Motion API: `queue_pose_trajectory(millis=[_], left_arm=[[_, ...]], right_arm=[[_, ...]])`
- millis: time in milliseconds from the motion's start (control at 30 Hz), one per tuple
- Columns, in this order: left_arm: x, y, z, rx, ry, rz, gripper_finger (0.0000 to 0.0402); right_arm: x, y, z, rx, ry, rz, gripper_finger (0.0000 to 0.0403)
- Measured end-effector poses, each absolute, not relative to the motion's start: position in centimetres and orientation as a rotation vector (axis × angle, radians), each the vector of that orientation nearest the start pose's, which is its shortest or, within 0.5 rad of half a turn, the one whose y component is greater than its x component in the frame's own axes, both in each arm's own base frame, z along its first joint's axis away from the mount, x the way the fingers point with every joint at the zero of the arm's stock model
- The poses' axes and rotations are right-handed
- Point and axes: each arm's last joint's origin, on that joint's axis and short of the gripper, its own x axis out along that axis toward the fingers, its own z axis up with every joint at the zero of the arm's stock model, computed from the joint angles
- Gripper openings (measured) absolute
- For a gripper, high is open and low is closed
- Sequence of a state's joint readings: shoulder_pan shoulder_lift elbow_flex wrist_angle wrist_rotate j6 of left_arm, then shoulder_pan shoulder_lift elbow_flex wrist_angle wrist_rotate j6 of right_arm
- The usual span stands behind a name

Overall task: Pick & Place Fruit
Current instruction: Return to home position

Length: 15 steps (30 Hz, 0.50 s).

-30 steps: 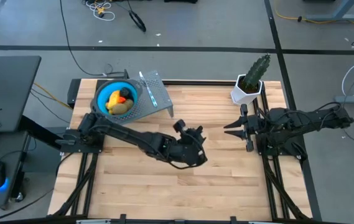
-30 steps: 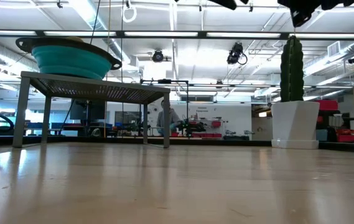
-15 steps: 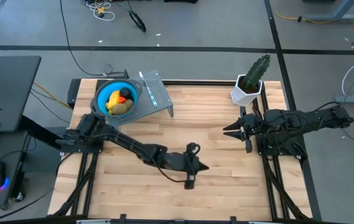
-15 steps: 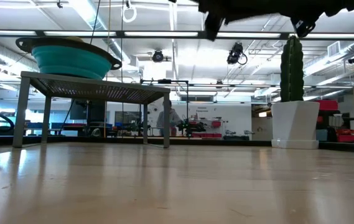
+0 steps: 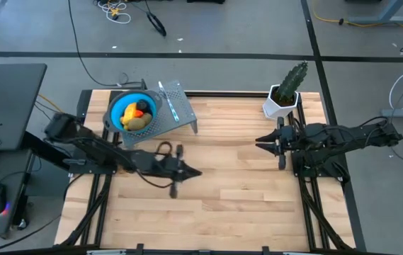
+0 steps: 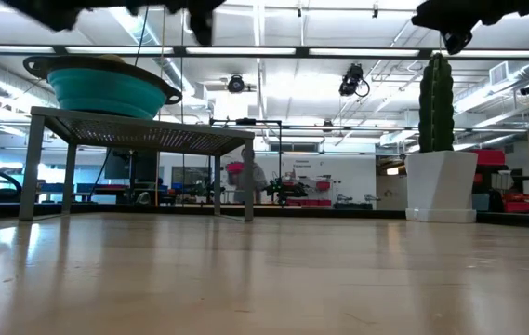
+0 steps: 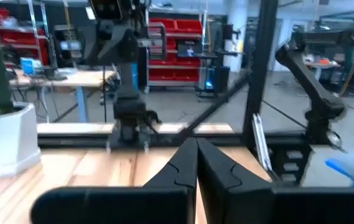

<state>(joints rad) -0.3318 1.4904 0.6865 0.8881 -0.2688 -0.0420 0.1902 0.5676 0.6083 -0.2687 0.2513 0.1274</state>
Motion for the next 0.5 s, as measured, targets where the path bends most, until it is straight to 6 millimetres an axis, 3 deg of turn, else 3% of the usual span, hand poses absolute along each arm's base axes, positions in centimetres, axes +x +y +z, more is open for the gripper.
queue_pose_trajectory(millis=[233, 400, 500], left_arm=[[23.4, -7.3, 21.7, -0.037, -0.093, -0.064, 0.0006], [19.8, -6.3, 21.5, -0.037, -0.158, -0.147, 0.0006], [18.2, -5.9, 21.3, -0.038, -0.183, -0.198, 0.0005]], right_arm=[[13.7, 1.9, 27.5, 0.062, 0.227, -0.078, 0.0085], [14.1, 1.6, 25.5, 0.046, 0.206, -0.135, 0.0085], [14.2, 1.1, 25.6, 0.054, 0.187, -0.167, 0.0085]])
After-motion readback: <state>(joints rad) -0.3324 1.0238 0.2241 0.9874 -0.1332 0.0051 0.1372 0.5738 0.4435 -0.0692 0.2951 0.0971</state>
